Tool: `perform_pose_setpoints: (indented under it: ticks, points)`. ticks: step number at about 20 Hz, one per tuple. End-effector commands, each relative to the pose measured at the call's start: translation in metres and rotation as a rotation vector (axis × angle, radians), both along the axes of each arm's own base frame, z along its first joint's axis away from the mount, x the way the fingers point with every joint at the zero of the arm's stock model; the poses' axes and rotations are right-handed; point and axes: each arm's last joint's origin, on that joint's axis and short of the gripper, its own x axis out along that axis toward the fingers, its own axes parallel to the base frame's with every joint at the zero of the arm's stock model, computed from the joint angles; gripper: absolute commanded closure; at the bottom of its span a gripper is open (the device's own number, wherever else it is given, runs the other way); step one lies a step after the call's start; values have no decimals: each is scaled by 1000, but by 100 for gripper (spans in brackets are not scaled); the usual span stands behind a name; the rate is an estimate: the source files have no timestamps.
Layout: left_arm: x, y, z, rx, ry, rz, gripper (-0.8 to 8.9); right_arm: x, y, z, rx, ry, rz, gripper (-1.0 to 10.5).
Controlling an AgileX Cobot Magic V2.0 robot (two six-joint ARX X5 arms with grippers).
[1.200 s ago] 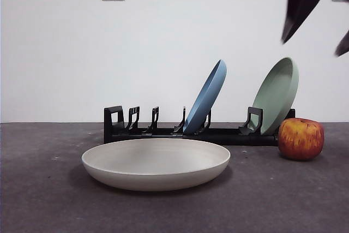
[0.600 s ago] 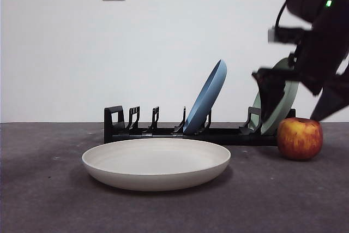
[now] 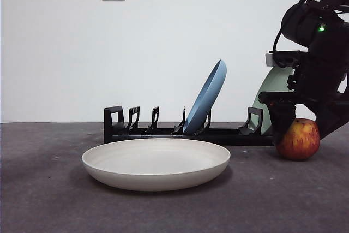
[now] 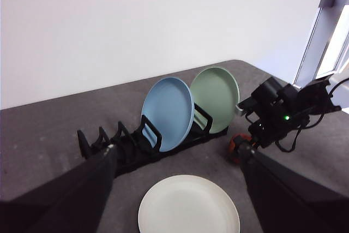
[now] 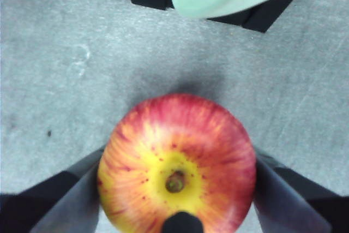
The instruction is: Take the yellow plate from the plate rack,put the plate on the table,take the apple from the table,put the apple in the plate
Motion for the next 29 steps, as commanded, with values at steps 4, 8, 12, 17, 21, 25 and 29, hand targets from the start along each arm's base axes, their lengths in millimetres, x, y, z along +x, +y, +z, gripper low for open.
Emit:
perform_pose_setpoints:
  ticks: [4, 8, 12, 17, 21, 25, 29]
  points:
    - [0, 1, -3, 5, 26, 8, 437, -7, 0, 12, 13, 0, -2, 962]
    - [0, 1, -3, 6, 25, 13, 437, -29, 11, 62, 233, -98, 59, 962]
    - [1, 2, -3, 13, 15, 66, 437, -51, 42, 89, 352, -146, 180, 963]
    - [2, 1, -3, 18, 14, 82, 437, -68, 109, 99, 361, -147, 377, 963]
    - [2, 1, -3, 18, 14, 84, 437, -69, 147, 88, 289, -137, 429, 963]
    - [2, 1, -3, 18, 15, 82, 437, -57, 162, 47, 230, -28, 427, 963]
    - [2, 1, -3, 17, 15, 81, 437, -50, 168, 11, 182, 64, 421, 962]
